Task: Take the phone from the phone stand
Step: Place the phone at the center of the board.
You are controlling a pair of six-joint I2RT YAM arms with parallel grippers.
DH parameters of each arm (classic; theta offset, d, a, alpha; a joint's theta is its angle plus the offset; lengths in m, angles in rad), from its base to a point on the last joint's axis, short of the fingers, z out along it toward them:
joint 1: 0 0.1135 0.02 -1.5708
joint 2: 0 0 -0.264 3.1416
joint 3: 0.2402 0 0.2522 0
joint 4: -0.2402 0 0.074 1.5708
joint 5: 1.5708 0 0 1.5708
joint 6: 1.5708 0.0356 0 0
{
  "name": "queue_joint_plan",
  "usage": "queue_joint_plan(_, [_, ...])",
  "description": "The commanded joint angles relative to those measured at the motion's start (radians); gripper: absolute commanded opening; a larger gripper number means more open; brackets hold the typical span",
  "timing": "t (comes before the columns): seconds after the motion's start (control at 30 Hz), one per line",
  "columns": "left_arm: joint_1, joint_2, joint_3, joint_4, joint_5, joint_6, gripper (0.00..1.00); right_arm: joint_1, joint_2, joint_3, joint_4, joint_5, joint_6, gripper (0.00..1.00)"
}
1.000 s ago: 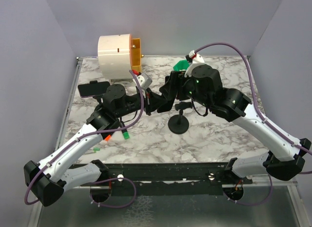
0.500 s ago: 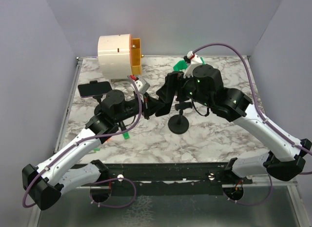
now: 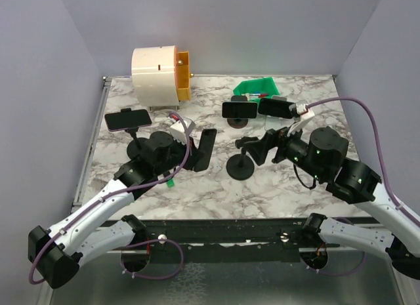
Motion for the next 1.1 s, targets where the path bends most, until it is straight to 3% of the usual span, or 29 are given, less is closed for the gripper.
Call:
queue_joint_plan(0.0, [-0.001,0.028,-0.043,-0.042,-0.034,-0.129,0.0,0.004,-0.046,-0.111,0.073,0.069,-0.058,1.0])
queue_joint_plan(0.5, [0.0,0.269,-0.236,0.236,0.096,-0.44,0.0,0.004,-0.113,-0.16,0.112,0.046,-0.063,1.0])
queue_joint_plan(1.07, [0.003,0.407,-0.286,0.299,0.063,-0.519,0.0,0.003,-0.14,-0.18,0.094,0.058,-0.057,1.0])
